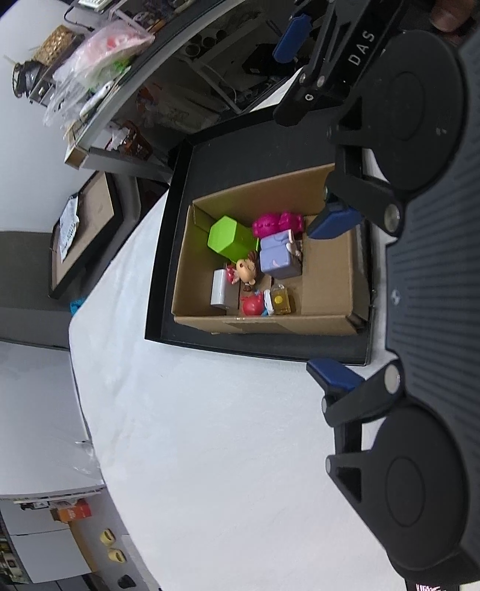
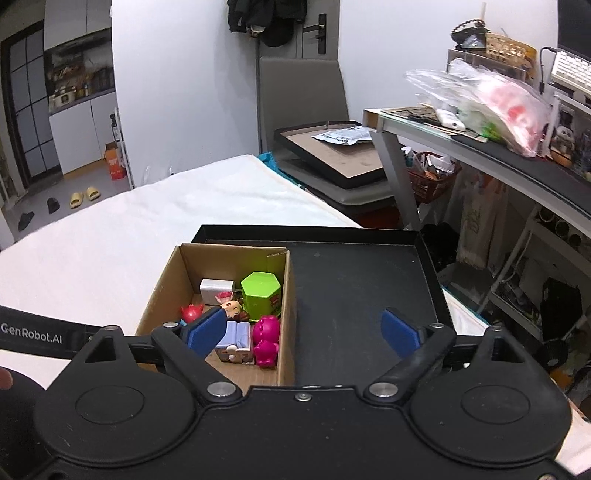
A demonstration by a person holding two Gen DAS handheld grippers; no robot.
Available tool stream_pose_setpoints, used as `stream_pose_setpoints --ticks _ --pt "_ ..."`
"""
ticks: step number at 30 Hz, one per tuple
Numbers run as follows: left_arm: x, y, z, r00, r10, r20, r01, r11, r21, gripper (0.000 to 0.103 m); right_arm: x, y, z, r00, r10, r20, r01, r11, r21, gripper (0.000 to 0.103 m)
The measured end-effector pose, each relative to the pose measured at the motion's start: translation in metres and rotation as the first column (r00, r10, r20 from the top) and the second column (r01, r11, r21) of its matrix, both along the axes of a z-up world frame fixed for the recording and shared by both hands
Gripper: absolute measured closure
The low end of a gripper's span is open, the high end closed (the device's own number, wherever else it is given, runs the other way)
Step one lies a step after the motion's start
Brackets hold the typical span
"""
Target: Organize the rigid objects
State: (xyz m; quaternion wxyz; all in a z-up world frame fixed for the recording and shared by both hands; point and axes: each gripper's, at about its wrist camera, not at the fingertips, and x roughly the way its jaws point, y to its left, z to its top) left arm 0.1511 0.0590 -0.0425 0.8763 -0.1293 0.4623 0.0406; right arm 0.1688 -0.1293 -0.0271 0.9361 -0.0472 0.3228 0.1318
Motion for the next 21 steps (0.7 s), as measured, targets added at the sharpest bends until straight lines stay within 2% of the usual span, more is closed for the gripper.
stream_pose_setpoints --ticks 4,21 --pt "-0.01 -0.006 0.008 1.0 -0.008 0.013 0.008 1.0 0.009 0.027 -0.012 -0.007 0.012 1.0 -0.016 0.011 0.016 1.0 0.009 0.0" --pt "-0.062 -0.022 0.043 0.996 -0.025 0.083 0.022 0.999 0.033 0.015 -0.053 -0.031 0.044 0.999 -0.04 -0.005 0.04 0.998 0.057 0.0"
